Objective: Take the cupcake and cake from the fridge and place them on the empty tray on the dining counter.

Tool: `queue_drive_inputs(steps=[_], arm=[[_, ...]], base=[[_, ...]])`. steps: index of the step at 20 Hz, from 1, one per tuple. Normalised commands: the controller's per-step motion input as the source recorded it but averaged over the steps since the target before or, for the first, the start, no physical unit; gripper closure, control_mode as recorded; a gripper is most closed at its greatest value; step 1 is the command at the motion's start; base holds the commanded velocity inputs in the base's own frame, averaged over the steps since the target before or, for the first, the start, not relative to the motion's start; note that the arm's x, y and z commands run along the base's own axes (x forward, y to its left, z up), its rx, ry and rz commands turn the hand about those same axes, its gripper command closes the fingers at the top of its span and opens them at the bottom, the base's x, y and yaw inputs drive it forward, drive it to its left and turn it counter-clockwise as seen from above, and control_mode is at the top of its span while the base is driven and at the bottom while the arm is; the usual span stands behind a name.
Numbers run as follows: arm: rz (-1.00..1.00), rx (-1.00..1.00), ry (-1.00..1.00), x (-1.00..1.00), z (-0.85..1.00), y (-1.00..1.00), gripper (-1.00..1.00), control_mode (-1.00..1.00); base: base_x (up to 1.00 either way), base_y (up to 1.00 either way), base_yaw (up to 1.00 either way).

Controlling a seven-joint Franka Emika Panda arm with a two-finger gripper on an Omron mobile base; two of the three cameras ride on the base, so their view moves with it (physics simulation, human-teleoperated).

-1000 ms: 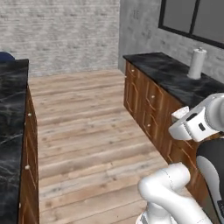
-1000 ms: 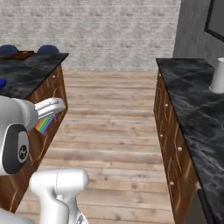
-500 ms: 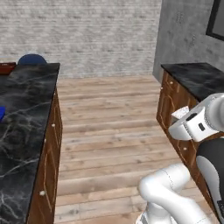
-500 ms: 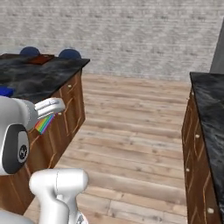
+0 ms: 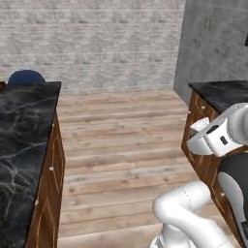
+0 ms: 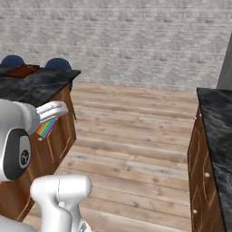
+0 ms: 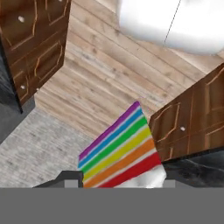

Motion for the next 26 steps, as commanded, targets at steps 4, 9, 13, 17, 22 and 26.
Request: queue_drive_inputs(steps=[4, 9, 13, 17, 22, 26], arm=[[0.0, 0.0, 0.0, 0.0, 0.0, 0.0, 1.0, 1.0], [0.0, 0.0, 0.0, 0.0, 0.0, 0.0, 1.0, 1.0], [0.0, 0.0, 0.0, 0.0, 0.0, 0.0, 1.0, 1.0], [0.0, 0.0, 0.0, 0.0, 0.0, 0.0, 1.0, 1.0], [0.0, 0.0, 0.0, 0.0, 0.0, 0.0, 1.0, 1.0], [0.0, 0.0, 0.0, 0.0, 0.0, 0.0, 1.0, 1.0]], base=[[1.0, -0.39, 0.0], [1.0, -0.53, 0.0], [1.0, -0.53, 0.0], [1.0, -0.55, 0.03], [1.0, -0.38, 0.15], [1.0, -0.34, 0.21]])
